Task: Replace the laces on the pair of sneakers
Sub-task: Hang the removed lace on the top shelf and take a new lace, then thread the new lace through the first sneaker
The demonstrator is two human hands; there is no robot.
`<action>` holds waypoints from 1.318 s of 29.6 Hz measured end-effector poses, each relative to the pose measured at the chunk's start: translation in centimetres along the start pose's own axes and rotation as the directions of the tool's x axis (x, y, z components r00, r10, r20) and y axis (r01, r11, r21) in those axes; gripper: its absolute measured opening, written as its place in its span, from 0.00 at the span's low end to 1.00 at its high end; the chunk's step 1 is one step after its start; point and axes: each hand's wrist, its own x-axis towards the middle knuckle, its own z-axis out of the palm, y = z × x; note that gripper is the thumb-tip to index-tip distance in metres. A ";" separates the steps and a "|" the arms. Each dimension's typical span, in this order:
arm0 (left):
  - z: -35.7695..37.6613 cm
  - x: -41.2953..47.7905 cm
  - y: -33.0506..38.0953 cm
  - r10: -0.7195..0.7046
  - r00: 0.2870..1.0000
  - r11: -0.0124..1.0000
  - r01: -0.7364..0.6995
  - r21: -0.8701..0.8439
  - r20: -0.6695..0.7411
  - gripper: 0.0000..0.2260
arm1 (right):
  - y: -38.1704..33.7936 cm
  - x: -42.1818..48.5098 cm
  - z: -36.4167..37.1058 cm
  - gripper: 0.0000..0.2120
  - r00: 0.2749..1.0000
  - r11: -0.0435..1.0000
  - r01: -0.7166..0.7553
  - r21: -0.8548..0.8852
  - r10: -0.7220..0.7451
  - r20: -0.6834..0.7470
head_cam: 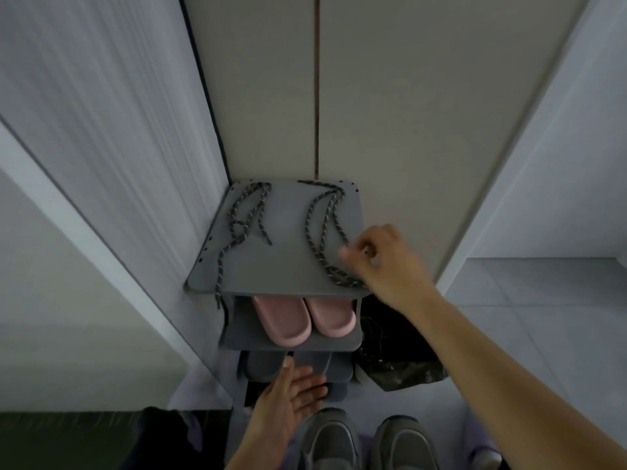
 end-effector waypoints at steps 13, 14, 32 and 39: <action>0.4 -6.2 -0.2 0.089 0.969 0.996 -0.080 -0.048 0.232 0.17 | -2.7 -13.3 2.9 0.11 0.846 0.893 -0.215 0.395 -0.032 0.532; 0.7 -6.8 0.0 0.132 0.959 0.991 -0.120 -0.063 0.250 0.16 | -1.9 -14.6 3.4 0.10 0.832 0.876 -0.283 0.390 0.022 0.554; -1.9 -10.6 -2.5 0.208 0.978 0.975 -0.209 0.077 0.028 0.08 | 6.3 -18.8 0.1 0.12 0.704 0.001 -0.476 0.879 0.599 0.381; -0.5 -9.9 -3.9 0.338 0.934 0.890 -0.357 0.283 0.115 0.08 | 8.5 -20.7 2.1 0.11 0.657 -0.085 -0.589 0.804 0.528 0.537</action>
